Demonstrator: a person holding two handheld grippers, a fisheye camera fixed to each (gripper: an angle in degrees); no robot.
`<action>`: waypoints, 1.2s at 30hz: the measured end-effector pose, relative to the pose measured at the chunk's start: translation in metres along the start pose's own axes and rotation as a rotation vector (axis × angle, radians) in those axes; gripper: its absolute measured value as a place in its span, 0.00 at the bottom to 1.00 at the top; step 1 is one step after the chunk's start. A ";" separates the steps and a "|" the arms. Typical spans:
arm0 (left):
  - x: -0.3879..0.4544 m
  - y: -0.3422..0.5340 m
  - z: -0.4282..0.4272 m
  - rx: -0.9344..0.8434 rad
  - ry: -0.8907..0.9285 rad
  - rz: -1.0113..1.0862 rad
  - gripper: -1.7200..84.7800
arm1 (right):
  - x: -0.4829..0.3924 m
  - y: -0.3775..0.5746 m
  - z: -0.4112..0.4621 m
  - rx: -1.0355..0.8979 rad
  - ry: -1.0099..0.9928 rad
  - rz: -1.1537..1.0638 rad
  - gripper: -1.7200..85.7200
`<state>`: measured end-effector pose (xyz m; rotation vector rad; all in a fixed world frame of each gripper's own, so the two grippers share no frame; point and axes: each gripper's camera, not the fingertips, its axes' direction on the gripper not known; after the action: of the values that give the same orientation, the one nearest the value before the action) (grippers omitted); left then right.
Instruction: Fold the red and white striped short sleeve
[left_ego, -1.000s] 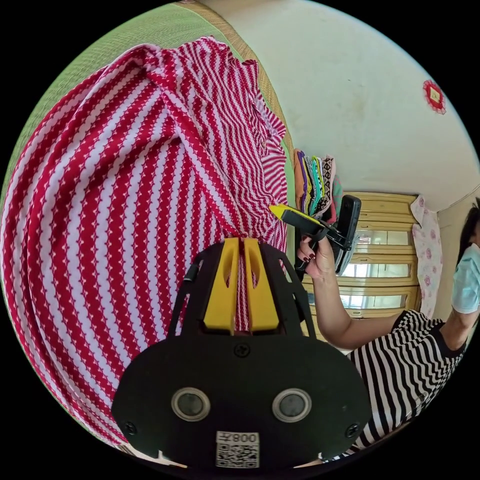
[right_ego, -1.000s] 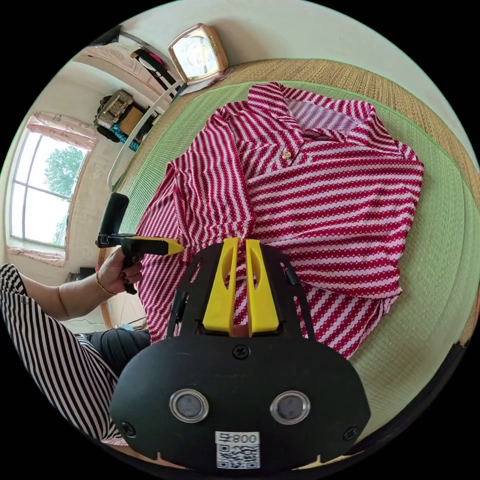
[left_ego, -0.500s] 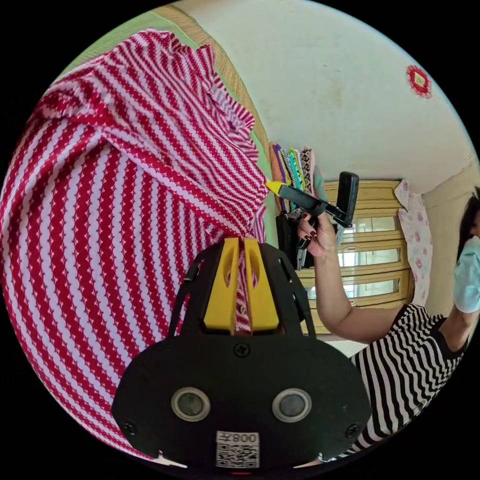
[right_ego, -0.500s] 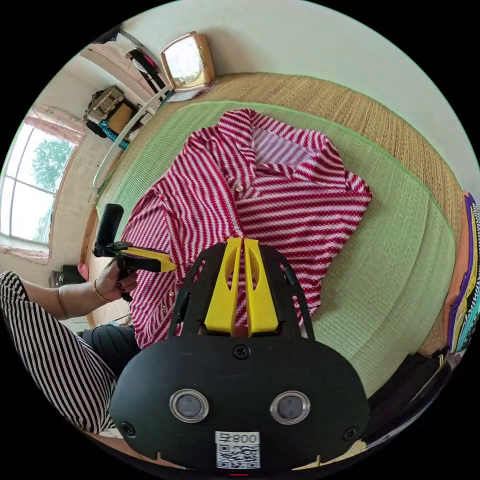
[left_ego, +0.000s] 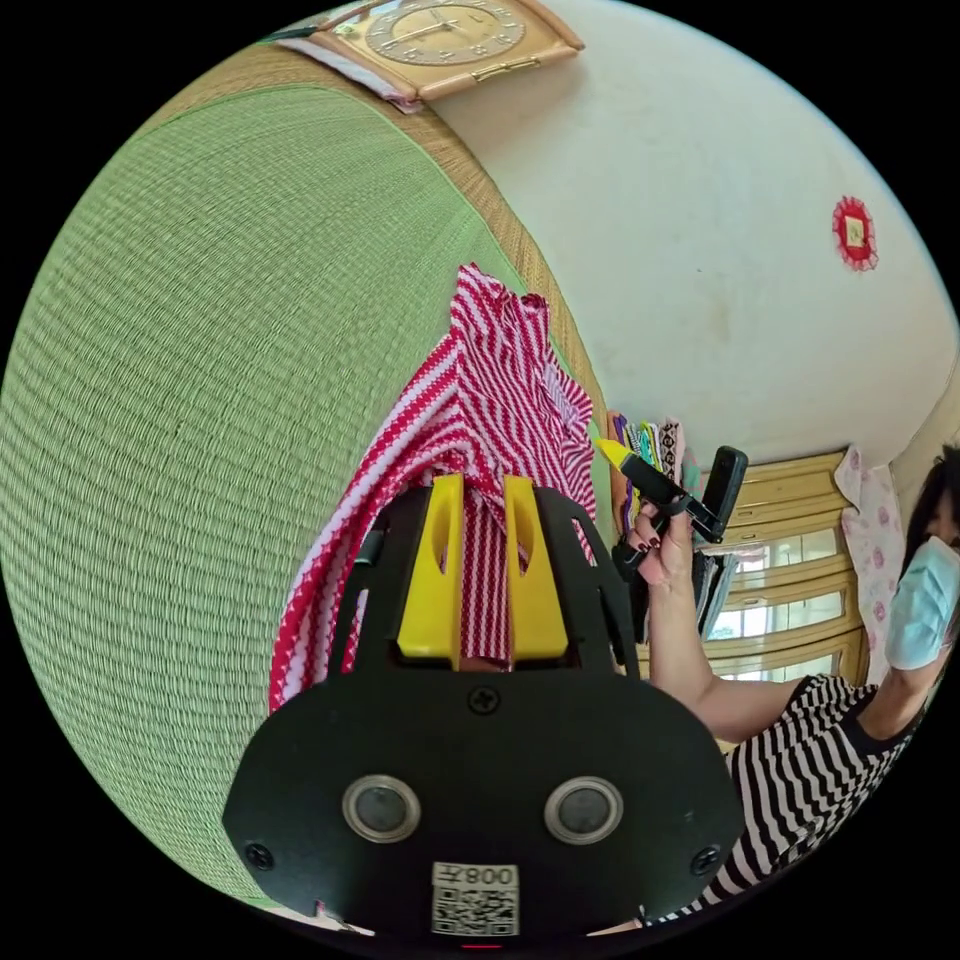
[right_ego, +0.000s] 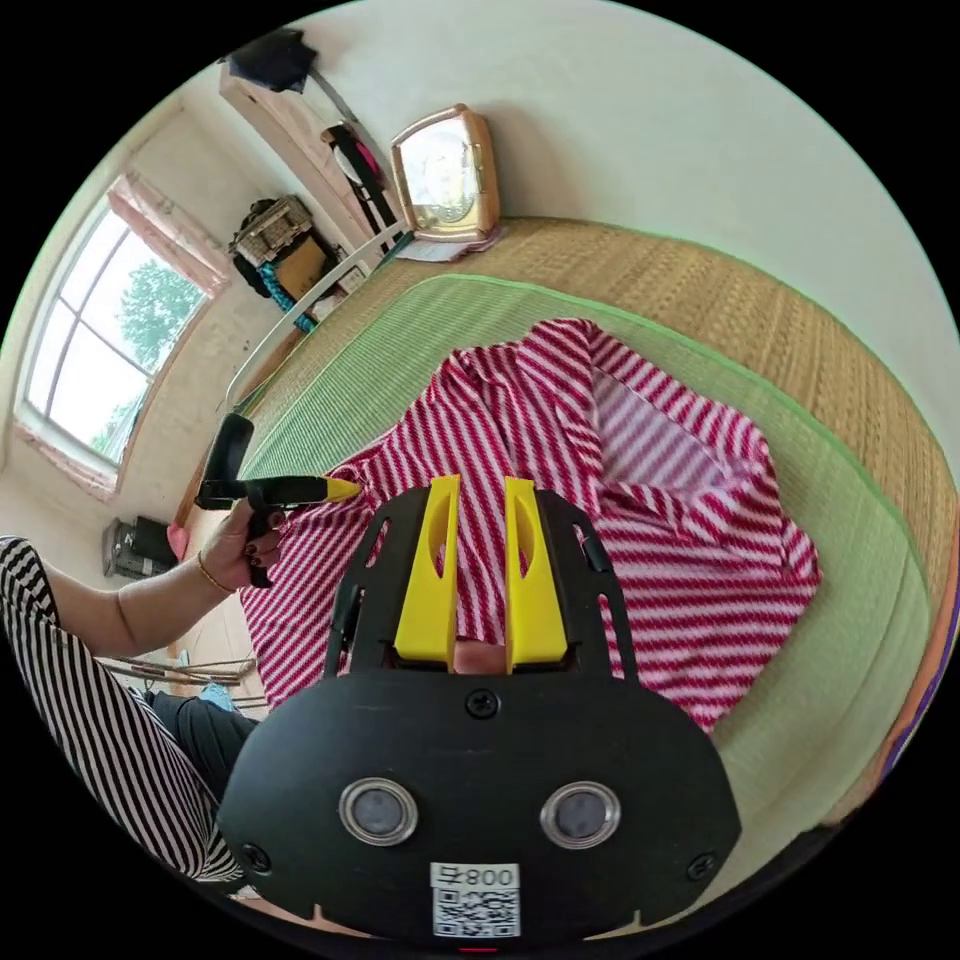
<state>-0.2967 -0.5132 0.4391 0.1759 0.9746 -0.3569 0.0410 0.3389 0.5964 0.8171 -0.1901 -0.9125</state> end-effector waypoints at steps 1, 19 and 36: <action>-0.004 -0.004 -0.002 0.006 0.020 -0.016 0.10 | -0.010 -0.020 0.014 -0.015 0.002 -0.046 0.11; 0.000 -0.016 -0.024 0.068 0.157 -0.057 0.03 | -0.040 -0.140 0.119 -0.177 0.072 -0.145 0.06; 0.012 -0.003 -0.047 0.215 0.086 -0.068 0.03 | -0.027 -0.168 0.106 -0.146 -0.115 -0.017 0.04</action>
<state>-0.3284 -0.5045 0.4035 0.3569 1.0283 -0.5200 -0.1309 0.2444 0.5573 0.6320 -0.2143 -0.9781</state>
